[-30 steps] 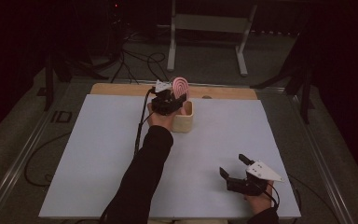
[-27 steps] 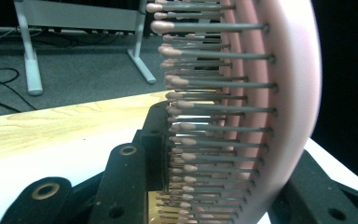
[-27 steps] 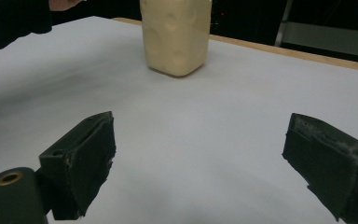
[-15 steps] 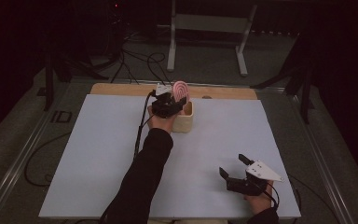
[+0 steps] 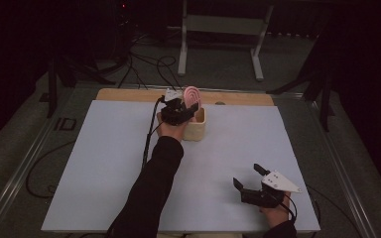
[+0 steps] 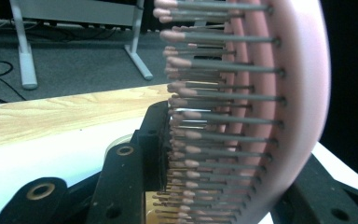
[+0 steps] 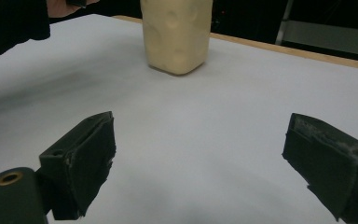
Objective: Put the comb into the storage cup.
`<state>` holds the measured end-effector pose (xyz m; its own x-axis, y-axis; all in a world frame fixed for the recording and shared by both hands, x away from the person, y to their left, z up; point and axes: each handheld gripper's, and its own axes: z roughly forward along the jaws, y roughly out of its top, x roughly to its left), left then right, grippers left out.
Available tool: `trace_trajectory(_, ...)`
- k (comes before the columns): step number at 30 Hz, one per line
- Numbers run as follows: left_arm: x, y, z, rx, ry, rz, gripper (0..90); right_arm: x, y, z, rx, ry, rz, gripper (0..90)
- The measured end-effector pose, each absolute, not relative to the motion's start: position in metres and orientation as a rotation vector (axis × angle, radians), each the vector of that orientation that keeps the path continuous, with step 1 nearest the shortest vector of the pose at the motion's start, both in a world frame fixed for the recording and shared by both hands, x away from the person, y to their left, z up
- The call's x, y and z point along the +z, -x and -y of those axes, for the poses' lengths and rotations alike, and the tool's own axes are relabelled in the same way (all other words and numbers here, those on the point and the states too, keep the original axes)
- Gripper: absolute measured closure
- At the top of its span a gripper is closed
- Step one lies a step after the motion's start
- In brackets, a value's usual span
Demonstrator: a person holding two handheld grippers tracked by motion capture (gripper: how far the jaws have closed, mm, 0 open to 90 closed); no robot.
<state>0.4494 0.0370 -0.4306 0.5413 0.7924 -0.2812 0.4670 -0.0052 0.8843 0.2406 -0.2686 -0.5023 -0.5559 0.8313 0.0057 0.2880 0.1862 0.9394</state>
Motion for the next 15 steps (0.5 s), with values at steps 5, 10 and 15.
trace_trajectory(5,-0.4311,-0.4492,-0.0365,0.354,-1.644,-1.078,60.8,-0.5025,-0.2407,0.2679,1.364,-1.044,-1.952,9.1)
trace_trajectory(10,-0.4325,-0.4491,-0.0376,0.344,-1.637,-1.08,60.1,-0.5027,-0.2408,0.2675,1.365,-1.045,-1.956,9.3)
trace_trajectory(15,-0.4332,-0.4494,-0.0387,0.355,-1.64,-1.091,57.8,-0.5027,-0.241,0.2677,1.363,-1.05,-1.957,9.3)
